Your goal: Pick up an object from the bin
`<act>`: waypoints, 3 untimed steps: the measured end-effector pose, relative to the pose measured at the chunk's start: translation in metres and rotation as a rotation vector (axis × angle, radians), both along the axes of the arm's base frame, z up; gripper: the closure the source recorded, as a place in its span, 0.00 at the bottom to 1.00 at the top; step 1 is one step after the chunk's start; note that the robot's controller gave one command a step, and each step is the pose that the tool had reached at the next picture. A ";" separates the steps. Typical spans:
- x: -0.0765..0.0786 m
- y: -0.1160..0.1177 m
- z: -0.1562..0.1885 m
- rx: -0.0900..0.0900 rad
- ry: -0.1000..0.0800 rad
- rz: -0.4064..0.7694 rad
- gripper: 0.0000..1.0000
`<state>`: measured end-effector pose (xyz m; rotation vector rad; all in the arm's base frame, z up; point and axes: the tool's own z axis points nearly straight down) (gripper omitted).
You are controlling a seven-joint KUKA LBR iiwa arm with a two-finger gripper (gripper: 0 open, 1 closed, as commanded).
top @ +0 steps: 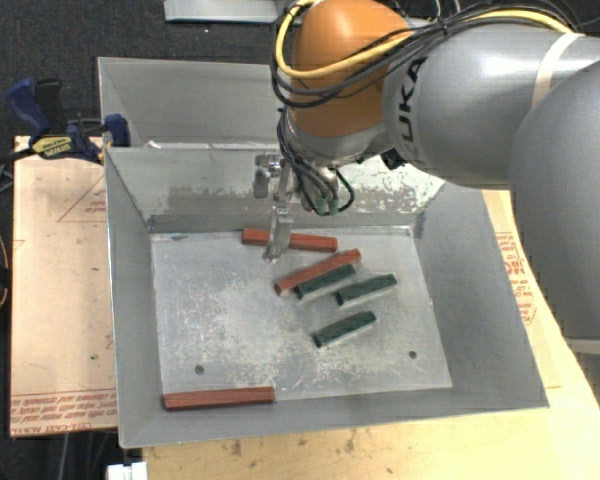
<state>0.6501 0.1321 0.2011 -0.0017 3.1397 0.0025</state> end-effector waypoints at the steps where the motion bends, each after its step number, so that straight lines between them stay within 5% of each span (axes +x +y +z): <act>1: -0.003 -0.051 -0.072 0.001 -0.004 -0.032 0.00; 3: -0.018 -0.114 -0.100 0.000 -0.001 0.038 0.00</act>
Offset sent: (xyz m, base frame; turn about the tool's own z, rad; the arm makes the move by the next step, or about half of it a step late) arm -0.0091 -0.0887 -0.0412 -0.0904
